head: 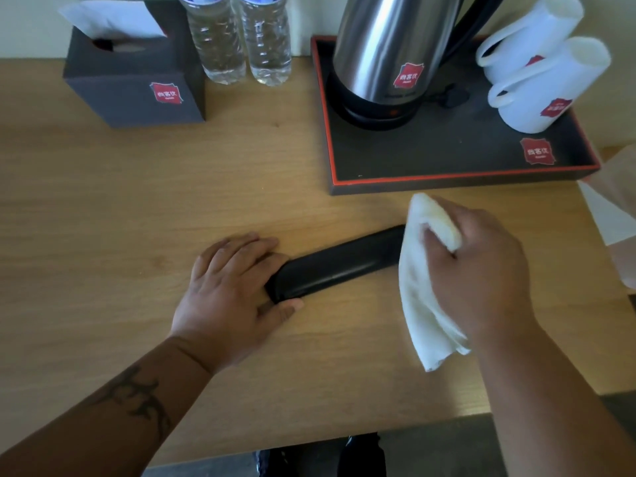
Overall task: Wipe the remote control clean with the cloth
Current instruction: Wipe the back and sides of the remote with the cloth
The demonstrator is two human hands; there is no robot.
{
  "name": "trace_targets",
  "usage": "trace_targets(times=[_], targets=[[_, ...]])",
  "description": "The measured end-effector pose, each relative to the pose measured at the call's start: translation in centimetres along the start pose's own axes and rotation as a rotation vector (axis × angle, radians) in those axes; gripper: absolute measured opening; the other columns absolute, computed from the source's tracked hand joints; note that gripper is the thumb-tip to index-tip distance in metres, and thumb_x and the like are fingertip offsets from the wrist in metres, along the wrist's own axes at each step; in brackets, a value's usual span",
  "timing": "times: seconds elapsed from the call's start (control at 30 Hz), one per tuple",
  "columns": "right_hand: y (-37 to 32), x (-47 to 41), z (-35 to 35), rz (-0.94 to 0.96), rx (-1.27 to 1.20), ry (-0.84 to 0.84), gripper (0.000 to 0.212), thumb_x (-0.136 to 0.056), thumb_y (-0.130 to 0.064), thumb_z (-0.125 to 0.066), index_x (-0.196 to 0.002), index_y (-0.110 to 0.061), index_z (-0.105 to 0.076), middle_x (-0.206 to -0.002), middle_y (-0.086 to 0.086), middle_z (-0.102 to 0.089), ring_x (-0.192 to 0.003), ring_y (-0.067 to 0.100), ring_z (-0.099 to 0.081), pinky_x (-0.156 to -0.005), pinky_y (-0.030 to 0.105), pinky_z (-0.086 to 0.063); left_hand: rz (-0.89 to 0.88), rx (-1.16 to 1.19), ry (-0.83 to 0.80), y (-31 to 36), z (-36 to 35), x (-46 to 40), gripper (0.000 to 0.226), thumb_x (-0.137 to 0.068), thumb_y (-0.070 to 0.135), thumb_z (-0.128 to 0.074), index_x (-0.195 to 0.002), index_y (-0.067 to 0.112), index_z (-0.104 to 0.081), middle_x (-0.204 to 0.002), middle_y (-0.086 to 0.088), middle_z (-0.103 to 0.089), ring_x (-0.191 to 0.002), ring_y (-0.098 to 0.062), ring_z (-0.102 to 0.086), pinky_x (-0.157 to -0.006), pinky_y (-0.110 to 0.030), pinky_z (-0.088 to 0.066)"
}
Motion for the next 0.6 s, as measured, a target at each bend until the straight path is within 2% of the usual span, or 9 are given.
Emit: trace_targets(times=[0.1, 0.2, 0.27, 0.3, 0.4, 0.5, 0.6], targets=[[-7.9, 1.7, -2.1, 0.313, 0.099, -0.096, 0.034, -0.085, -0.033, -0.062, -0.119, -0.036, -0.067, -0.091, -0.004, -0.06, -0.087, 0.023, -0.058, -0.071, 0.033, -0.046, 0.018, -0.014, 0.007, 0.0, -0.1, -0.1, 0.066, -0.084, 0.072, -0.049, -0.133, 0.029, -0.056, -0.143, 0.005, -0.052, -0.14, -0.019, -0.038, -0.118, -0.045, -0.023], [-13.0, 3.9, -6.7, 0.582, 0.134, -0.278, 0.037, -0.085, -0.048, -0.058, -0.116, -0.032, -0.069, -0.104, -0.004, -0.06, -0.102, 0.022, -0.054, -0.092, 0.041, -0.041, 0.049, 0.026, 0.061, 0.0, 0.2, -0.1, 0.066, -0.082, 0.064, -0.051, -0.136, 0.025, -0.051, -0.137, 0.0, -0.058, -0.137, -0.019, -0.04, -0.116, -0.043, -0.025], [-13.4, 4.5, -8.7, 0.612, 0.106, -0.378, 0.041, -0.087, -0.055, -0.052, -0.117, -0.032, -0.069, -0.113, -0.008, -0.06, -0.109, 0.017, -0.053, -0.1, 0.039, -0.037, 0.067, 0.073, 0.1, -0.1, 0.5, 0.0, 0.063, -0.081, 0.057, -0.05, -0.136, 0.025, -0.048, -0.136, 0.0, -0.059, -0.136, -0.015, -0.04, -0.116, -0.04, -0.024], [-13.0, 4.4, -9.2, 0.615, 0.08, -0.394, 0.04, -0.088, -0.053, -0.054, -0.118, -0.032, -0.068, -0.114, -0.01, -0.062, -0.109, 0.016, -0.055, -0.099, 0.039, -0.038, 0.063, 0.084, 0.113, -0.1, 0.6, 0.0, 0.064, -0.08, 0.058, -0.053, -0.135, 0.026, -0.05, -0.135, 0.002, -0.06, -0.136, -0.015, -0.04, -0.116, -0.039, -0.025], [-11.7, 3.7, -9.4, 0.624, 0.077, -0.402, 0.036, -0.084, -0.033, -0.065, -0.12, -0.031, -0.069, -0.107, -0.01, -0.066, -0.102, 0.018, -0.059, -0.09, 0.041, -0.044, 0.043, 0.069, 0.104, -0.2, 0.6, 0.1, 0.067, -0.08, 0.068, -0.057, -0.132, 0.026, -0.058, -0.134, 0.008, -0.06, -0.136, -0.016, -0.044, -0.116, -0.039, -0.026], [-11.5, 2.7, -8.7, 0.616, 0.178, -0.42, 0.031, -0.082, -0.02, -0.062, -0.111, -0.028, -0.069, -0.099, -0.006, -0.064, -0.093, 0.02, -0.059, -0.083, 0.041, -0.045, 0.028, 0.046, 0.087, -0.2, 0.4, 0.0, 0.065, -0.08, 0.067, -0.06, -0.132, 0.027, -0.06, -0.137, 0.008, -0.059, -0.138, -0.016, -0.043, -0.117, -0.043, -0.027], [-9.4, 1.3, -7.2, 0.507, 0.198, -0.398, 0.031, -0.072, -0.006, -0.06, -0.095, -0.026, -0.066, -0.092, -0.005, -0.061, -0.083, 0.017, -0.057, -0.07, 0.028, -0.04, 0.032, 0.052, 0.057, -0.2, 0.2, -0.1, 0.063, -0.082, 0.068, -0.057, -0.13, 0.027, -0.062, -0.14, 0.009, -0.057, -0.14, -0.015, -0.041, -0.118, -0.045, -0.026]])
Point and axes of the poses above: each hand's wrist, its own x-axis away from the middle knuckle, its own z-axis out of the back of the hand, y = z × x, the point moved 9 cm from there along -x, towards the middle knuckle
